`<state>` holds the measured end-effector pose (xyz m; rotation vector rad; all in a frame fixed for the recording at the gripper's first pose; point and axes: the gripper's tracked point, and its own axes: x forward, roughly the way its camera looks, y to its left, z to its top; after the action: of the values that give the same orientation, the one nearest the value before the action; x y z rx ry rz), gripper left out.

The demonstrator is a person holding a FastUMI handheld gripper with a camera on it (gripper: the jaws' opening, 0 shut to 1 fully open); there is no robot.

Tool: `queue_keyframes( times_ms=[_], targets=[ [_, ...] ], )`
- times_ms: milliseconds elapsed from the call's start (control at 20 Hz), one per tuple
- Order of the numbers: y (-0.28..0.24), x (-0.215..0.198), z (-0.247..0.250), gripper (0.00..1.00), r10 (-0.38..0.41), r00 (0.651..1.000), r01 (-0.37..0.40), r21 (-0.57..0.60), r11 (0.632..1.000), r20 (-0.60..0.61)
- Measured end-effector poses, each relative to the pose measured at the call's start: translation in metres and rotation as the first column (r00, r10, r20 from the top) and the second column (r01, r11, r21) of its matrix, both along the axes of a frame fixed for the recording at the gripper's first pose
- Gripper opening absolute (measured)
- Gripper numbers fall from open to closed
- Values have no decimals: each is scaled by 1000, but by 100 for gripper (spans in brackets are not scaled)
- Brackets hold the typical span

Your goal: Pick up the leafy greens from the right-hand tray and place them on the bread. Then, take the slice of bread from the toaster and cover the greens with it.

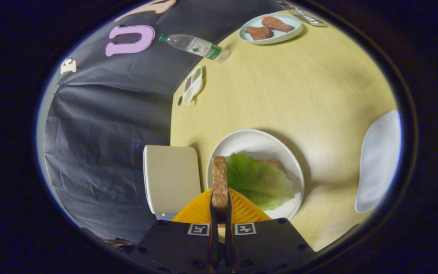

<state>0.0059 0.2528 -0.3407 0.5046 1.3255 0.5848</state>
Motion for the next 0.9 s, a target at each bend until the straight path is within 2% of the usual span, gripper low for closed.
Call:
queue_keyframes(
  times_ms=[200, 350, 550, 650, 700, 900],
  targets=[
    [-10, 1, -25, 9, 20, 999, -17, -110, 994, 28],
    [-15, 3, -34, 13, 53, 995, -38, -184, 982, 80],
    [-22, 6, -34, 16, 128, 975, -71, -290, 954, 181],
    [-25, 7, -35, 31, 170, 956, -78, -350, 934, 240],
    [-28, 8, -36, 31, 180, 948, -67, -387, 920, 264],
    [-43, 14, -31, 63, 281, 882, -50, -517, 854, 379]
  ],
)
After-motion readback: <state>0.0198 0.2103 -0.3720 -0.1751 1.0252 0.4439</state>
